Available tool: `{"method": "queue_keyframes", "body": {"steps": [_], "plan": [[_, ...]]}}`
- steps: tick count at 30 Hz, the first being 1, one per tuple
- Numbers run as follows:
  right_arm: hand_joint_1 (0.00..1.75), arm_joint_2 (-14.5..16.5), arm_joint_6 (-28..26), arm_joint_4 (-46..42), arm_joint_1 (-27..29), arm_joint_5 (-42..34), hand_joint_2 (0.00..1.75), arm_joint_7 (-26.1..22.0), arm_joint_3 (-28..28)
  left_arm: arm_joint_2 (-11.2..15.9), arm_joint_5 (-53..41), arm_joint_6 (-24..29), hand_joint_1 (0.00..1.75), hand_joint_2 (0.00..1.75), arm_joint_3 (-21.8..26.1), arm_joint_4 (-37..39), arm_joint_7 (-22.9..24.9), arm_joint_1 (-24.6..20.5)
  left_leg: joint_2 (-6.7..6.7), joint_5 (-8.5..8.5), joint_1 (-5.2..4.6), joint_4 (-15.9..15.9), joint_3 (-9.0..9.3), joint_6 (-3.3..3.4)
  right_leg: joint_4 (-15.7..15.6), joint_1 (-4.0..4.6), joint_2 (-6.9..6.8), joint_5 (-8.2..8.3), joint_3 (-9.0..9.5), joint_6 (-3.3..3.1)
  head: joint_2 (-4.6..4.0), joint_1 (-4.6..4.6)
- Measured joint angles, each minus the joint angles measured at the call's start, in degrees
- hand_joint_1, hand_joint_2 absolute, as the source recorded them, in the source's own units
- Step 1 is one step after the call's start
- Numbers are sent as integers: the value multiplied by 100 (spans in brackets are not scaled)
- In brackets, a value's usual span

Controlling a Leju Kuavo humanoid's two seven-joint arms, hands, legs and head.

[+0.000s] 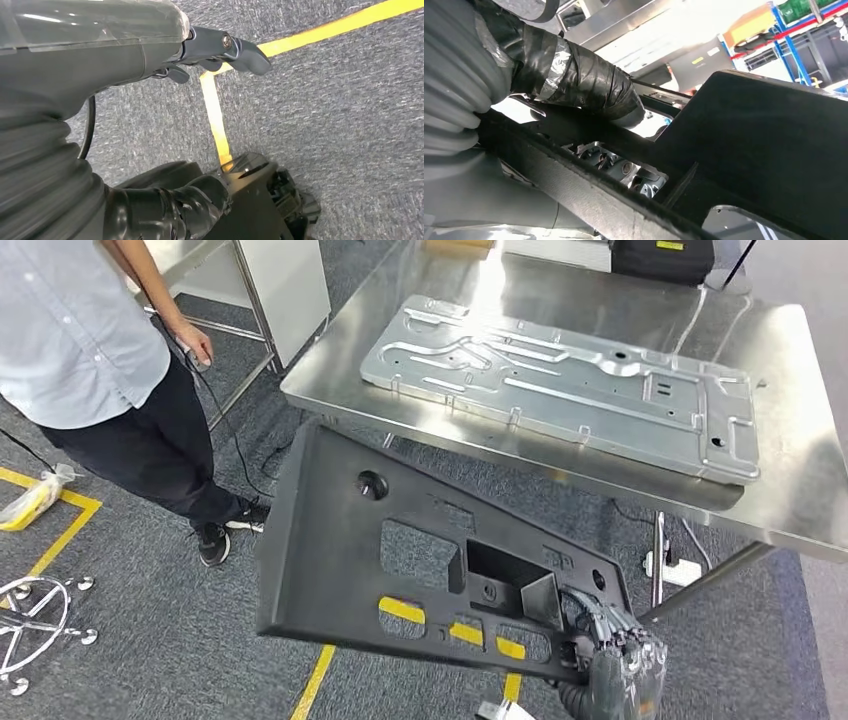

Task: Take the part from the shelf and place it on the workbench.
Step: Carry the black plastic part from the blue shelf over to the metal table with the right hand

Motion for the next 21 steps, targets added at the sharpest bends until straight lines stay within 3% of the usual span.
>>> {"method": "queue_keyframes", "body": {"steps": [1,3,4,5,6,8,10,15,17,19,20,21], "plan": [[175,6,-1,-11,-2,7,175,3,-8,1,-10,0,0,175,1,0,1,-5,2,-110,2,252,-118,-24,-47,-22,-11,-18,70,-25,0,-7],[175,16,-1,-27,-8,13,175,5,-20,1,-26,-2,0,175,1,0,1,-5,2,-364,14,1042,-599,-62,-71,-19,-29,-81,167,-65,0,-20],[175,19,-1,-31,-5,13,175,5,-25,1,-31,-2,0,175,1,0,1,5,3,-409,20,1369,-838,-79,-70,-20,-28,-121,210,-73,0,-21],[175,20,-1,-33,-1,12,175,5,-30,1,-33,-2,0,175,1,0,1,17,4,-337,26,1518,-1000,-91,-67,-21,-21,-164,263,-71,0,-22],[175,20,0,-36,2,12,175,5,-34,1,-35,-2,0,175,1,0,1,28,4,-141,29,1436,-1050,-96,-64,-23,-11,-209,323,-63,0,-22],[175,21,1,-42,6,12,175,5,-44,1,-40,-3,0,175,1,0,1,36,8,428,32,766,-890,-82,-54,-25,2,-318,452,-27,0,-22],[175,22,1,-51,6,12,175,4,-62,0,-47,-6,0,175,1,0,3,31,8,706,19,190,-684,-41,-28,-4,6,-421,514,37,0,-17],[175,22,-1,-118,3,13,175,-5,-101,-3,-72,-11,0,175,0,0,10,42,-6,648,19,-9,-577,113,73,-5,0,-562,498,193,0,-9],[175,22,-1,-140,-1,14,175,-4,-114,-8,-74,-12,0,175,0,0,9,31,-1,621,31,-55,-509,167,612,-24,-8,-790,210,254,0,-3],[175,22,0,-144,3,14,175,-1,-123,-14,-74,-15,0,175,-1,0,9,29,2,565,30,-63,-445,189,1352,-37,-9,-1001,-273,292,0,-2],[175,22,1,-144,8,15,175,3,-127,-16,-73,-17,0,175,0,0,9,33,0,528,30,-63,-402,190,1555,-47,-9,-977,-450,300,0,-2],[175,22,0,-144,10,16,175,8,-131,-16,-73,-19,0,175,0,0,9,36,-6,486,30,-62,-347,185,1542,-56,-10,-823,-525,299,0,-2]]}}
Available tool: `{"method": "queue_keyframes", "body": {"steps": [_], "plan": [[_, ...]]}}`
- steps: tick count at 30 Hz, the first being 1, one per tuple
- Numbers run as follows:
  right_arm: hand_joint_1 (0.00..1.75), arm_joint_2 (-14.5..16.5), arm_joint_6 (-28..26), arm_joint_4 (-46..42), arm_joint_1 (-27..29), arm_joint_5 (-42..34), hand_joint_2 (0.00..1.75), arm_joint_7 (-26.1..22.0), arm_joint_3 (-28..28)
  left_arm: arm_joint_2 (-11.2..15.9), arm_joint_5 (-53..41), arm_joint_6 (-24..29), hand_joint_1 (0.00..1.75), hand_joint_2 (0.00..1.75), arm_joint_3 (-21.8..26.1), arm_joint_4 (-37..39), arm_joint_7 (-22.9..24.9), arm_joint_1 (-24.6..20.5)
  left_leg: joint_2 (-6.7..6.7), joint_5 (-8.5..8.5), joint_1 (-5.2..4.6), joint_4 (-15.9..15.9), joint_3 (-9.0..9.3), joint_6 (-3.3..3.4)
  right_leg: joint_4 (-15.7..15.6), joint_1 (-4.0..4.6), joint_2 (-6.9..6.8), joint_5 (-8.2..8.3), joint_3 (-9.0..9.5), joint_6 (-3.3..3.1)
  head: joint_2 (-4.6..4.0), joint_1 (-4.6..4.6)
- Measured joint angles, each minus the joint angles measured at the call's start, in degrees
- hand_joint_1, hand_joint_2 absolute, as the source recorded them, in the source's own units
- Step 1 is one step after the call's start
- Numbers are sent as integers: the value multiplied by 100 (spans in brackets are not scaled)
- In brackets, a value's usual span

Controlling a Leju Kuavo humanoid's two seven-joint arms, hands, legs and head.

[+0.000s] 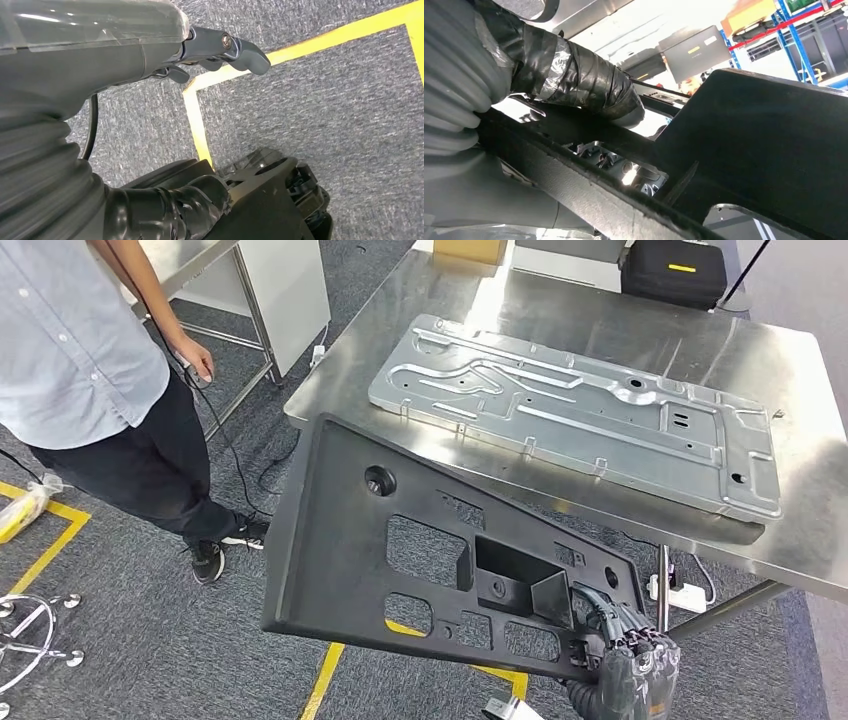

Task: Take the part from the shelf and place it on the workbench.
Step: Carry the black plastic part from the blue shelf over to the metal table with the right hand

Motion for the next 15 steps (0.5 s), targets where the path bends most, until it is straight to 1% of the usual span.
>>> {"method": "queue_keyframes", "body": {"steps": [1,2,3,4,5,6,8,9,10,11,13,14,15], "plan": [[175,0,1,-1,0,2,175,6,-3,-2,1,-2,0,175,1,0,0,2,-8,-48,0,0,69,-8,-231,-7,-1,258,33,-10,0,1],[175,0,1,-3,-1,8,175,14,-3,-5,1,-3,0,175,0,0,0,3,-15,-100,1,-4,136,-21,-599,-8,-1,540,141,-30,0,2],[175,0,1,-4,-3,15,175,22,-3,-10,1,-3,0,175,0,0,0,-2,-20,-148,-7,-9,192,-42,-930,7,-1,747,260,-54,0,3],[175,0,1,-11,-4,24,175,30,-3,-14,-1,-3,0,175,0,0,0,-8,-23,-185,-14,-15,228,-69,-1200,24,-2,849,368,-88,0,5],[175,0,1,-16,-4,33,175,37,-4,-17,-4,-4,0,175,0,0,0,-13,-21,-211,-19,-26,241,-99,-1336,44,-2,856,426,-118,0,5],[175,0,1,-21,-3,40,175,42,-4,-19,-8,-5,0,175,0,0,0,-18,-16,-224,-24,-44,250,-130,-1366,63,1,812,448,-148,0,7],[175,0,1,-30,3,53,175,52,-7,-21,-18,-8,0,175,0,0,-1,-26,2,-262,-23,-69,292,-193,-1448,47,10,778,501,-209,0,5],[175,0,1,-33,5,57,175,57,-7,-22,-25,-9,0,175,0,0,-2,-32,9,-311,-22,-9,289,-221,-1490,31,10,767,548,-245,0,2],[175,0,1,-37,3,61,175,61,-8,-22,-35,-10,0,175,1,0,-4,-39,12,-404,-22,166,222,-244,-1531,14,2,754,602,-282,0,-2],[175,0,1,-39,1,65,175,62,-8,-22,-45,-12,0,175,1,0,-7,-41,14,-535,-15,467,66,-257,-1555,9,-9,733,653,-316,0,-5],[175,0,1,-40,-6,75,175,66,-8,-22,-65,-19,0,175,1,0,-8,-33,14,-790,-13,1228,-395,-274,-1562,25,-23,672,725,-365,0,-10],[175,0,1,-39,-5,84,175,66,-8,-22,-73,-26,0,175,1,0,-8,-23,14,-799,-12,1478,-588,-278,-1561,34,-19,636,765,-374,0,-10],[175,0,1,-40,-6,92,175,66,-9,-22,-81,-32,0,175,1,0,-5,-16,14,-686,-13,1530,-690,-275,-1560,42,-12,598,814,-376,0,-10]]}}
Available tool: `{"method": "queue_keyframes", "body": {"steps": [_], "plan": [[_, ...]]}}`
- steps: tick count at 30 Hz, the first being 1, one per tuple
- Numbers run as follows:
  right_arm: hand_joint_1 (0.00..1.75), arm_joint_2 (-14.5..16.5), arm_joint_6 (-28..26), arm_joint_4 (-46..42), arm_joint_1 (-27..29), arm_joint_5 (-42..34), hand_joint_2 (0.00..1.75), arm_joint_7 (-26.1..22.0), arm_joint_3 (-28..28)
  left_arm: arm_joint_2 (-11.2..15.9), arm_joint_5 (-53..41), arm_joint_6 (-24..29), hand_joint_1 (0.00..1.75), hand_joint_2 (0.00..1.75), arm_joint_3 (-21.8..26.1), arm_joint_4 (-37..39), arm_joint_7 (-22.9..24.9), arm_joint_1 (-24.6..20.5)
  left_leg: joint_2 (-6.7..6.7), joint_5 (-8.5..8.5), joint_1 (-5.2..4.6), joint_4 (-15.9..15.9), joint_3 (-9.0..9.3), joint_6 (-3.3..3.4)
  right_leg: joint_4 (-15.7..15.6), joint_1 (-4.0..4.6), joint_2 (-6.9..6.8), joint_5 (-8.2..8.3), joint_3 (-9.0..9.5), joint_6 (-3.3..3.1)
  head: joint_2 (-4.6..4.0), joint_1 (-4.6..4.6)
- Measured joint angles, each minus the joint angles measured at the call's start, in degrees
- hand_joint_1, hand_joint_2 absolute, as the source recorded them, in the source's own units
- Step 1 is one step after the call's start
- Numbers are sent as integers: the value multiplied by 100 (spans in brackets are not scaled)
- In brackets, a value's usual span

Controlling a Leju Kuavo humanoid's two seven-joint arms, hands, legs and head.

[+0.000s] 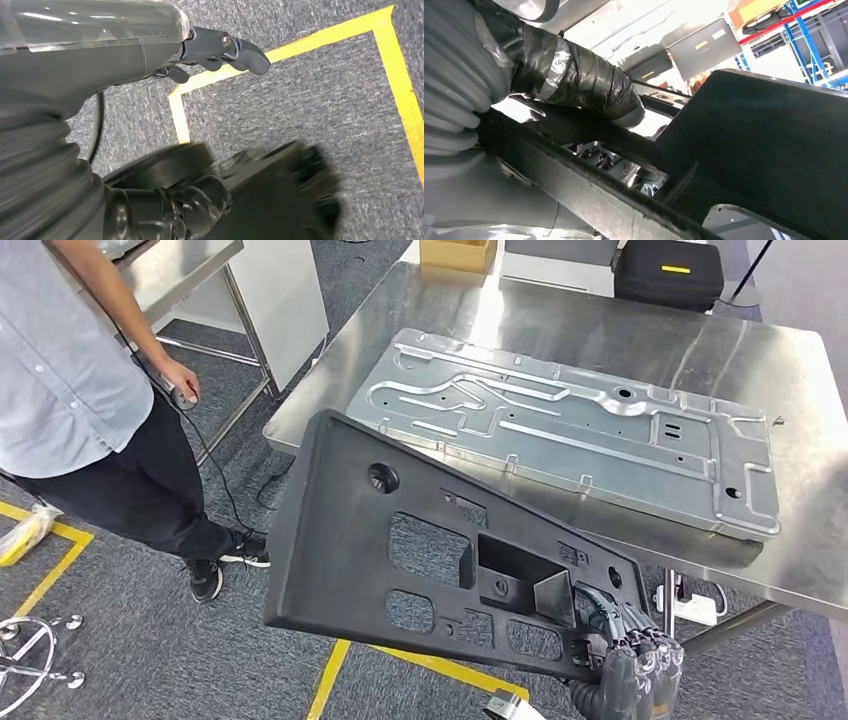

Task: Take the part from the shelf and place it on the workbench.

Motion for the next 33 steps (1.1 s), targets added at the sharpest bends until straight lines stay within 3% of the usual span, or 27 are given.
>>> {"method": "queue_keyframes", "body": {"steps": [2,4,7,10,11,13,14,15,16,18,19,21,24,26,29,30,31,33], "plan": [[175,0,0,-9,-9,12,175,-2,-7,0,-24,-15,0,175,0,0,5,6,1,532,-3,-533,108,32,1,10,16,-94,135,16,0,0],[175,0,-1,-36,-32,21,175,-12,-26,1,-44,-24,0,175,0,0,12,6,-1,883,-26,-1185,352,81,8,25,23,-189,226,59,0,3],[175,0,-2,-103,-88,47,175,-34,-74,2,-77,-29,0,175,0,0,24,0,-7,854,-58,-1448,468,139,-4,29,23,-247,236,141,0,4],[175,-4,-3,-197,-164,75,175,-36,-127,-5,-104,-31,0,175,0,0,31,5,-6,844,-4,-1557,556,216,155,30,10,-372,184,226,0,13],[175,-8,-3,-224,-194,80,175,-32,-151,-9,-107,-33,0,175,-1,0,32,-1,-3,836,14,-1595,603,242,411,23,6,-489,53,257,0,17],[175,-16,-3,-251,-235,85,175,-26,-202,-13,-114,-38,0,175,-1,0,32,-10,1,784,13,-1615,672,268,1174,-13,3,-748,-409,305,0,22],[175,-20,-2,-255,-243,88,175,-23,-224,-15,-116,-40,0,175,-1,0,32,-7,-1,750,14,-1615,708,271,1486,-35,2,-795,-635,324,0,22],[175,-23,-2,-256,-243,92,175,-22,-242,-16,-117,-41,0,175,0,0,33,0,-7,710,16,-1615,755,267,1617,-55,1,-718,-785,338,0,22],[175,-26,-2,-257,-244,96,175,-21,-256,-19,-117,-41,0,175,0,0,33,5,-15,665,19,-1614,818,257,1524,-72,0,-519,-823,347,0,22],[175,-30,-2,-270,-251,98,175,-21,-275,-25,-117,-41,0,175,0,0,34,11,-33,557,31,-1619,965,220,860,-93,-2,40,-635,348,0,24],[175,-31,-2,-277,-257,98,175,-21,-283,-27,-117,-41,0,175,-1,0,33,5,-42,506,28,-1616,1017,187,536,-81,-2,220,-509,337,0,27],[175,-33,-2,-293,-275,101,175,-20,-299,-29,-118,-40,0,175,-1,0,33,-6,-44,441,15,-1628,1052,118,218,-46,0,264,-371,281,0,30],[175,-41,-2,-314,-301,110,175,13,-341,-32,-141,-40,0,175,0,0,33,-22,-23,379,14,-1659,1107,27,119,-41,13,187,-311,170,0,28],[175,-57,-2,-330,-353,111,175,63,-376,-33,-163,-39,0,175,0,0,32,-35,-19,200,26,-1330,983,-13,56,-61,3,158,-218,93,0,24],[175,-108,-2,-334,-465,116,175,178,-403,-33,-183,-38,0,175,0,0,34,-30,-17,-157,30,-212,299,-30,37,-34,-10,92,-117,14,0,19],[175,-134,-2,-333,-503,122,175,228,-413,-33,-186,-36,0,175,0,0,35,-26,-17,-131,30,-6,114,-25,37,-21,-5,65,-84,2,0,19],[175,-166,-2,-331,-551,132,175,287,-425,-33,-187,-33,0,175,0,0,39,-25,-17,15,28,-15,29,-11,38,-9,4,35,-46,-3,0,19],[175,-240,-2,-318,-684,161,175,413,-446,-33,-198,-31,0,175,0,0,50,-31,-15,562,7,-627,153,59,38,10,22,-32,43,4,0,19]]}}
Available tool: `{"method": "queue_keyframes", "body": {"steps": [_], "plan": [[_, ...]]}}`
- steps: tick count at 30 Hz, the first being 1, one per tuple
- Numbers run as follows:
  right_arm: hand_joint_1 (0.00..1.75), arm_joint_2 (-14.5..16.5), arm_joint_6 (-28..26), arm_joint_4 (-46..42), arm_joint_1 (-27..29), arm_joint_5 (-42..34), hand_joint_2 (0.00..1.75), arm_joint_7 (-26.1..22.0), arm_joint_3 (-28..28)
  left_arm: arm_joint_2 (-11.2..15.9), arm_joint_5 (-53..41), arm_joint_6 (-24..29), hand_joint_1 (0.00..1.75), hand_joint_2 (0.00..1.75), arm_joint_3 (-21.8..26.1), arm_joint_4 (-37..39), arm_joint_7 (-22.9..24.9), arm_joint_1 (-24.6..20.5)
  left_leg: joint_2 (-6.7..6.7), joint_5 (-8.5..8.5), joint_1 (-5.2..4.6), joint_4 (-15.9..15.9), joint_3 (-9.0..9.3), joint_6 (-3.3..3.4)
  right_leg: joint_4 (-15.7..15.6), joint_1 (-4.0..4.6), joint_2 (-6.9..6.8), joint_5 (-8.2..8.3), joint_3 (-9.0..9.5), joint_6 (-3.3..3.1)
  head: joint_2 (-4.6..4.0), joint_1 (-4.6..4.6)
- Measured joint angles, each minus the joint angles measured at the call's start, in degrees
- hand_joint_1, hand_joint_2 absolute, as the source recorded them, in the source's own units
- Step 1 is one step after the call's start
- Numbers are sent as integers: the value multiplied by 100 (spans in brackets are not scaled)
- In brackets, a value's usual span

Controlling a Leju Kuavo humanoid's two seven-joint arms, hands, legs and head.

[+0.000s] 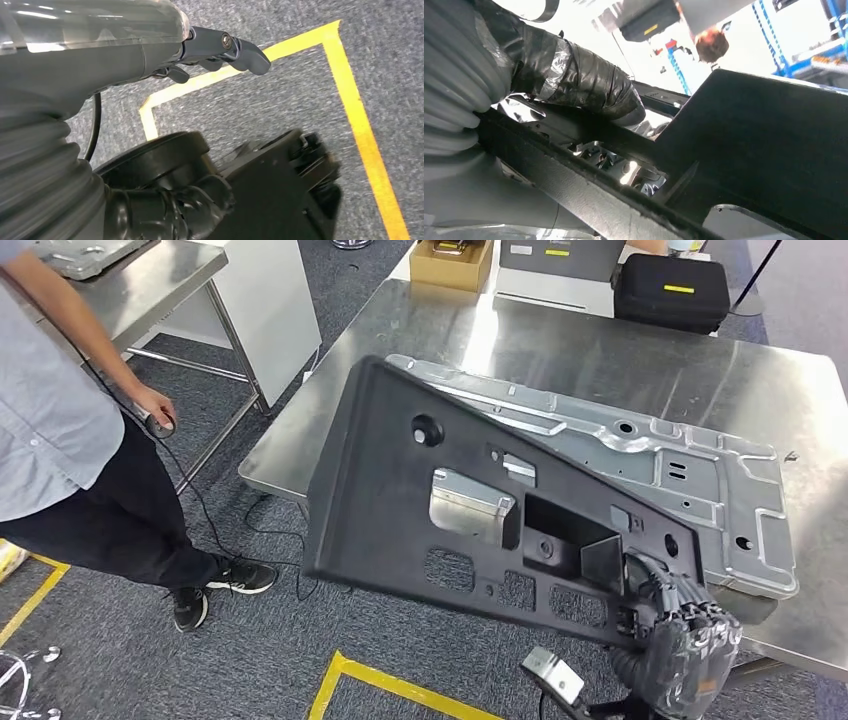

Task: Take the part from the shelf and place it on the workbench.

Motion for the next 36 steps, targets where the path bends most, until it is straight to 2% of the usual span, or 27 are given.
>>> {"method": "queue_keyframes", "body": {"steps": [1,2,3,5,7,8,9,11,12,13,14,15,16,17,18,21,23,24,26,27,28,29,30,32,34,36], "plan": [[175,-44,1,14,-80,19,175,76,-10,2,-8,-3,0,175,0,0,7,-3,4,218,-22,-345,111,44,8,17,6,-35,31,17,0,4],[175,-92,1,33,-160,42,175,160,-16,4,-19,-7,0,175,0,0,10,-7,7,343,-44,-628,206,82,16,22,11,-59,40,40,0,6],[175,-142,1,57,-234,70,175,251,-19,6,-28,-9,0,175,0,0,14,-12,8,376,-66,-772,250,108,19,20,11,-70,30,68,0,11],[175,-252,2,110,-367,128,175,436,-17,6,-48,-4,0,175,0,0,31,-18,-3,344,-81,-857,273,127,-1,8,7,-65,19,125,0,13],[175,-359,2,152,-476,173,175,576,-12,4,-81,8,0,175,0,0,60,-18,-6,372,-43,-945,313,158,11,12,-8,-107,21,187,0,15],[175,-414,2,173,-536,188,175,635,-9,2,-98,14,0,175,0,0,75,-26,-3,387,-22,-995,344,178,136,13,-12,-191,-33,216,0,17],[175,-474,2,200,-607,201,175,698,-4,-2,-117,17,0,175,0,0,88,-38,2,395,-6,-1029,370,193,389,3,-17,-324,-157,245,0,19],[175,-604,2,290,-754,220,175,824,17,-9,-147,21,0,175,0,0,110,-67,8,385,-6,-1038,388,212,1133,-36,-18,-612,-564,294,0,22],[175,-671,2,348,-821,230,175,887,33,-10,-167,23,0,175,0,0,124,-76,8,375,-5,-1033,395,214,1412,-59,-19,-656,-741,318,0,22],[175,-737,2,411,-890,243,175,958,55,-11,-188,30,0,175,0,0,143,-81,4,361,-2,-1026,406,212,1490,-83,-20,-580,-825,339,0,21],[175,-804,2,472,-971,259,175,1034,81,-13,-211,42,0,175,0,0,169,-85,-2,344,2,-1015,424,205,1332,-107,-22,-390,-792,357,0,22],[175,-876,2,532,-1066,281,175,1117,113,-16,-232,57,0,175,0,0,196,-90,-9,321,7,-1002,446,189,973,-132,-23,-130,-658,369,0,22],[175,-944,2,594,-1170,307,175,1201,150,-19,-248,72,0,175,0,0,218,-98,-14,299,4,-990,460,167,606,-145,-22,61,-502,375,0,23],[175,-1005,2,650,-1272,335,175,1278,191,-22,-260,83,0,175,0,0,237,-111,-19,280,-2,-971,461,139,288,-141,-18,187,-372,367,0,22],[175,-1059,3,709,-1360,367,175,1352,237,-24,-271,90,0,175,0,0,252,-124,-22,274,-10,-960,452,103,103,-131,-12,235,-303,351,0,20],[175,-1202,8,898,-1599,506,175,1594,395,-26,-325,96,0,175,0,0,298,-150,-23,282,-14,-959,417,5,31,-109,1,238,-313,265,0,14],[175,-1294,26,1007,-1791,634,175,1775,508,-26,-362,91,0,175,0,0,320,-176,-14,156,-2,-773,333,-45,4,-126,-4,256,-301,189,0,14],[175,-1332,43,1058,-1892,696,175,1853,576,-26,-381,85,0,175,0,0,327,-190,-9,15,4,-511,208,-62,-7,-130,-10,261,-294,154,0,13],[175,-1388,99,1155,-2073,804,175,1976,717,-26,-420,62,0,175,0,0,339,-205,-6,-300,5,243,-166,-79,-7,-104,-19,256,-294,107,0,12],[175,-1414,140,1212,-2154,859,175,2033,785,-26,-435,44,0,175,0,0,345,-205,-6,-387,5,555,-334,-79,-6,-89,-21,254,-294,102,0,13],[175,-1442,182,1271,-2231,912,175,2091,844,-26,-446,24,0,175,0,0,351,-204,-6,-376,4,698,-424,-74,-2,-77,-22,252,-293,98,0,13],[175,-1468,226,1332,-2316,968,175,2148,898,-26,-456,2,0,175,0,0,357,-206,-6,-262,3,629,-413,-61,2,-67,-20,250,-290,96,0,13],[175,-1495,271,1396,-2409,1023,175,2201,951,-26,-467,-18,0,175,0,0,362,-210,-5,-73,2,365,-305,-40,8,-60,-19,247,-285,97,0,13],[175,-1542,355,1517,-2609,1126,175,2295,1046,-26,-501,-46,0,175,0,0,366,-230,-4,291,-15,-399,37,16,30,-41,-15,233,-287,117,0,13],[175,-1586,454,1649,-2809,1214,175,2392,1118,-26,-556,-83,0,175,0,0,363,-254,-8,398,-41,-821,219,59,40,-24,-16,229,-307,169,0,15],[175,-1626,552,1787,-3000,1287,175,2479,1178,-26,-610,-130,0,175,0,0,360,-265,-15,398,-48,-883,229,94,25,-21,-20,241,-314,233,0,18]]}}
